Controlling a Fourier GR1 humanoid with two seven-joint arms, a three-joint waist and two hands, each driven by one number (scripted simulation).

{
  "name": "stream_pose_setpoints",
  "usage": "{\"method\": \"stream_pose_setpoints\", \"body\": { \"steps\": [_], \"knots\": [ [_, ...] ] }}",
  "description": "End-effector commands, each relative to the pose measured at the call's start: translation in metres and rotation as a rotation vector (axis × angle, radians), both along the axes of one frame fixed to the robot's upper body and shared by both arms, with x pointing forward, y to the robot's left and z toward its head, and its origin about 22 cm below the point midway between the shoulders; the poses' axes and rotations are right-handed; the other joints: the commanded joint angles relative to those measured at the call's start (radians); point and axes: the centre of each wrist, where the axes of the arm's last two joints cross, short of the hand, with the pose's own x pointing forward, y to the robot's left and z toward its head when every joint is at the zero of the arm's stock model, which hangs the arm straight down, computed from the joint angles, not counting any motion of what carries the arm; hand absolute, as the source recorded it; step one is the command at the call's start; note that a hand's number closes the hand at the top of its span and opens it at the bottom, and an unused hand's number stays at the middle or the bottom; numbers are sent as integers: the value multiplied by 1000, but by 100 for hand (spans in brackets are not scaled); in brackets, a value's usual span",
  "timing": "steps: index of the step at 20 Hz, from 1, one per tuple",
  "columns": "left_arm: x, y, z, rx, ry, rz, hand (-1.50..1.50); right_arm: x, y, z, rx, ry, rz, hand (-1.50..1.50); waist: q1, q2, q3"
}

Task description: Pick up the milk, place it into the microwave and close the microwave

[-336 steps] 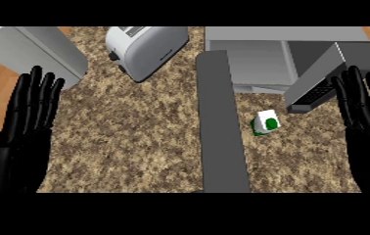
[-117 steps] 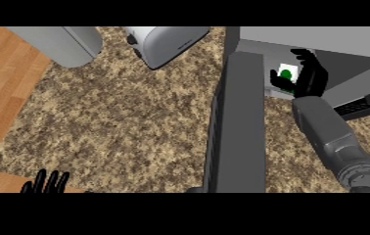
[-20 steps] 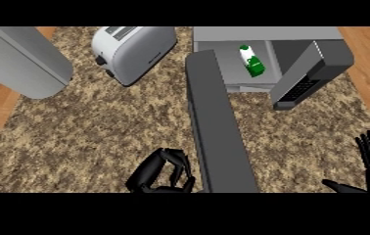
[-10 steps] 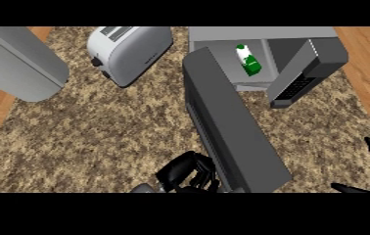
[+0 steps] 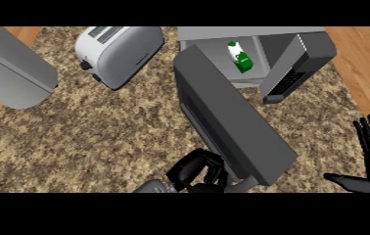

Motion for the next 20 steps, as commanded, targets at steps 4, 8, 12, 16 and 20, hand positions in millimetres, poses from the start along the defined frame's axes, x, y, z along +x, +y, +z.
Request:
{"method": "stream_pose_setpoints", "body": {
  "steps": [4,8,12,16,20],
  "knots": [
    [2,-31,24,-69,-36,34,-150,15,8,17,65,-98,159,-150,-66,3,-4],
    [15,-38,36,-72,-71,47,150,35,20,30,66,-116,207,-150,-98,10,-4],
    [39,-42,54,-87,-88,115,150,41,21,39,60,-108,234,-150,-119,18,-3],
    [53,-49,72,-130,-179,142,150,55,26,55,40,-125,289,-150,-154,25,-3],
    [71,-54,91,-142,-214,179,150,65,29,68,30,-138,319,-150,-193,36,-1]
  ]
}}
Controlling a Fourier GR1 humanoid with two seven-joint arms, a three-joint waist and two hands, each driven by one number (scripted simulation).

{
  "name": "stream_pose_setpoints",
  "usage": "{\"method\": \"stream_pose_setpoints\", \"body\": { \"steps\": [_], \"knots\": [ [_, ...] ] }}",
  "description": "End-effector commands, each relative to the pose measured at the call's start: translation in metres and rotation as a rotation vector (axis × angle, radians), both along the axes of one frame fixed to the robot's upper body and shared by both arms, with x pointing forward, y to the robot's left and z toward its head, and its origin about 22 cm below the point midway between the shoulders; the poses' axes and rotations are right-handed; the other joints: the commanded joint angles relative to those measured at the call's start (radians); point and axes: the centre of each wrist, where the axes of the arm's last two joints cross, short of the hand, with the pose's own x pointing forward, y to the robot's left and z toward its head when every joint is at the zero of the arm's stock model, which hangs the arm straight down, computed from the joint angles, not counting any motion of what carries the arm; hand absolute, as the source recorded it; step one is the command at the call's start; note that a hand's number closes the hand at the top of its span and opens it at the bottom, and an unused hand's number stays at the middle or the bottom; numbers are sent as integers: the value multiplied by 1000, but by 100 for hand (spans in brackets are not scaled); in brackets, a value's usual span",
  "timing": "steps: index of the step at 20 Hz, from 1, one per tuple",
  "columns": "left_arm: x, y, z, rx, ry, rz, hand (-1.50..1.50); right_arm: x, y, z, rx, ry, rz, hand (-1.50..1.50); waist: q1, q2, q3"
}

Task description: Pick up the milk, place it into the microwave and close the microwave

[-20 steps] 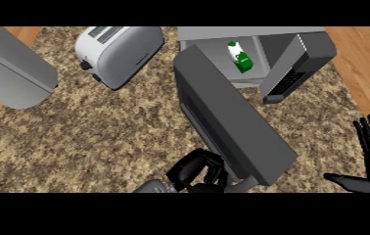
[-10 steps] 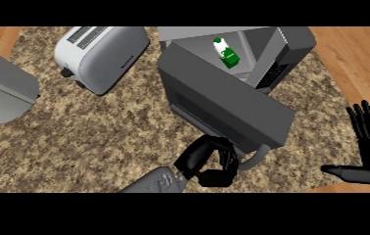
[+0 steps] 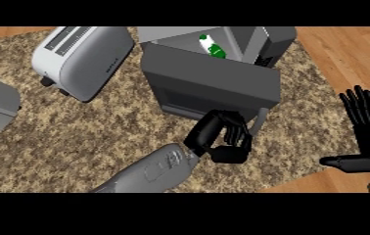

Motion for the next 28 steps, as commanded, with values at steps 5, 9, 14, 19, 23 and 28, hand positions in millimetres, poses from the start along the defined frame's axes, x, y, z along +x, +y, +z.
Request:
{"method": "stream_pose_setpoints", "body": {
  "steps": [5,9,14,19,23,28],
  "knots": [
    [27,-15,35,-38,-67,62,150,24,3,32,27,-97,106,-150,-71,19,4],
    [43,-18,51,-46,-90,93,150,35,8,45,31,-123,144,-150,-85,30,5],
    [56,-21,66,-43,-109,122,150,44,11,58,52,-122,204,-150,-114,40,8],
    [68,-20,73,-41,-102,171,150,53,17,72,54,-140,241,-150,-142,52,9],
    [73,-23,83,-58,-126,188,150,62,27,83,63,-155,320,-150,-149,61,12],
    [83,-26,100,-70,-148,206,150,68,38,95,50,-142,420,-150,-165,69,13]
  ]
}}
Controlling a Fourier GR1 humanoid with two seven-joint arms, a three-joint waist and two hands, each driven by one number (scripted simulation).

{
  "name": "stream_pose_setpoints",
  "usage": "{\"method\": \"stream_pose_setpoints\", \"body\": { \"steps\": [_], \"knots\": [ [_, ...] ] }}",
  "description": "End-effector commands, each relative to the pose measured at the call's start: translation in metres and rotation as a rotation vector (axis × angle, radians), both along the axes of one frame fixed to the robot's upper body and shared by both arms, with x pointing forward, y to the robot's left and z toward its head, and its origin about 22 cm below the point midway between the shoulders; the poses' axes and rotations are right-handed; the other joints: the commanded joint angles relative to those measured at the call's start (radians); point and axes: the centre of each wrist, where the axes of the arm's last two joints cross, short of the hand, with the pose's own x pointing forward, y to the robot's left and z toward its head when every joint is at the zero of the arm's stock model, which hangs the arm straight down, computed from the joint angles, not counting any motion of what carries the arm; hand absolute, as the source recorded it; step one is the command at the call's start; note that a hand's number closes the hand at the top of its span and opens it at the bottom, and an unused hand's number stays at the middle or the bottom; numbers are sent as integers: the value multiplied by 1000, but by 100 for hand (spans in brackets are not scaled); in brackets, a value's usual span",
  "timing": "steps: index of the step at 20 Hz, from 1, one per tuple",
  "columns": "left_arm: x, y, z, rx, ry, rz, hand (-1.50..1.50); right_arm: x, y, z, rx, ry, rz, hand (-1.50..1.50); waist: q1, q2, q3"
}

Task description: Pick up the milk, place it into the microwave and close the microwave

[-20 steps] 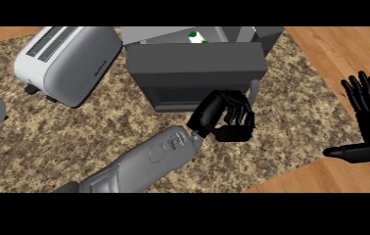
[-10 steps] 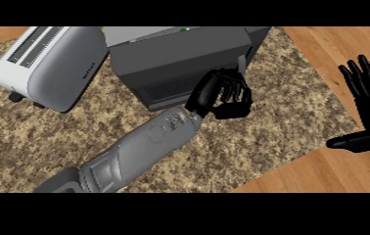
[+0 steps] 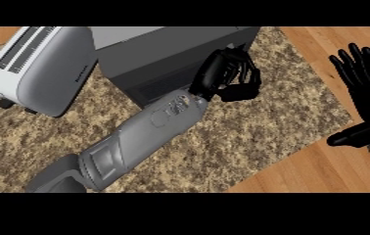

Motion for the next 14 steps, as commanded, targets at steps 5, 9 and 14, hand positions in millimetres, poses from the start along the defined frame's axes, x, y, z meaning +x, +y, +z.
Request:
{"method": "stream_pose_setpoints", "body": {
  "steps": [5,9,14],
  "knots": [
    [3,-12,10,-15,0,0,150,11,16,29,-69,-50,222,150,-23,14,2],
    [3,-15,16,-19,5,-5,150,16,43,51,-140,-101,410,150,-23,0,3],
    [6,-13,14,-25,7,20,150,13,60,61,-166,-113,477,150,-46,6,4]
  ]
}}
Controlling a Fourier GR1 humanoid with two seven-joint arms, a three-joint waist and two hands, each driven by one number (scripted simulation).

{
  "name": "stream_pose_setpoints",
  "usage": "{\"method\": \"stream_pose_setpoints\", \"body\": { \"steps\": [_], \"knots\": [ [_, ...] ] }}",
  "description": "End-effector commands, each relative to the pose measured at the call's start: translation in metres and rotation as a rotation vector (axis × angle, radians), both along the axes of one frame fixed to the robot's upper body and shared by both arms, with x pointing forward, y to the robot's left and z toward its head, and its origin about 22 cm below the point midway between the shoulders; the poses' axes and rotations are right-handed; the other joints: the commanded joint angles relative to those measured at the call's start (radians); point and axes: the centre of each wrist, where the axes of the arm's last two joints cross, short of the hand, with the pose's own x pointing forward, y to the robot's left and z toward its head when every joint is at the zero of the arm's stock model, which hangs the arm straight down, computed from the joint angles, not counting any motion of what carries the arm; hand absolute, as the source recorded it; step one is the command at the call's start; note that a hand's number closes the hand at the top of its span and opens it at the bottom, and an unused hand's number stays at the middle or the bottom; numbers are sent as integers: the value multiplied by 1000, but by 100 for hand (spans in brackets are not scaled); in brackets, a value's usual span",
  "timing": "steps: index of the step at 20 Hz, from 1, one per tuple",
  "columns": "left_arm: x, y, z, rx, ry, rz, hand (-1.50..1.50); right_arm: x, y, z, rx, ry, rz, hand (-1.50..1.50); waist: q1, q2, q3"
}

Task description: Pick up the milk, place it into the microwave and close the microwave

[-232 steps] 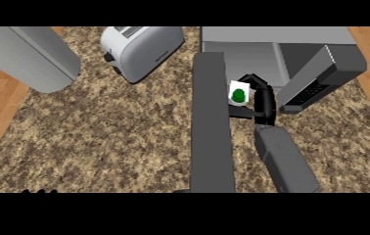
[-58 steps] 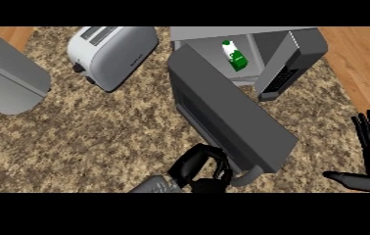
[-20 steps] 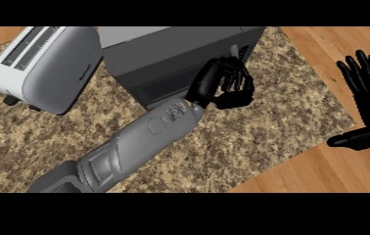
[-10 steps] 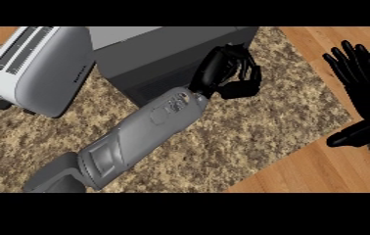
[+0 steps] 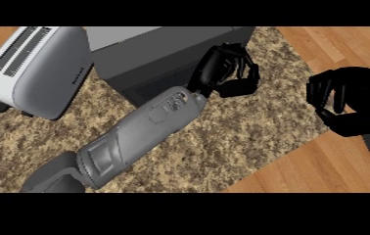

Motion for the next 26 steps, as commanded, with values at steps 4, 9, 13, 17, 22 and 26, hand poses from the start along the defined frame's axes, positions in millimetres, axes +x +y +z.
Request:
{"method": "stream_pose_setpoints", "body": {
  "steps": [4,9,13,17,22,26],
  "knots": [
    [0,-14,6,-17,12,5,150,-5,24,13,-2,-47,210,150,-36,4,2],
    [1,-13,5,-20,-2,33,150,-10,32,18,-18,-49,237,150,-53,6,4],
    [0,-15,8,-47,-5,43,150,-14,40,21,-8,-54,264,150,-58,6,5],
    [1,-15,10,-49,-12,57,150,-21,44,22,-21,-50,291,150,-71,6,6],
    [0,-15,8,-47,-30,65,150,-26,52,27,-14,-60,312,150,-75,9,4],
    [12,0,-4,-67,170,204,150,-37,59,9,-140,60,396,150,-35,35,2]
  ]
}}
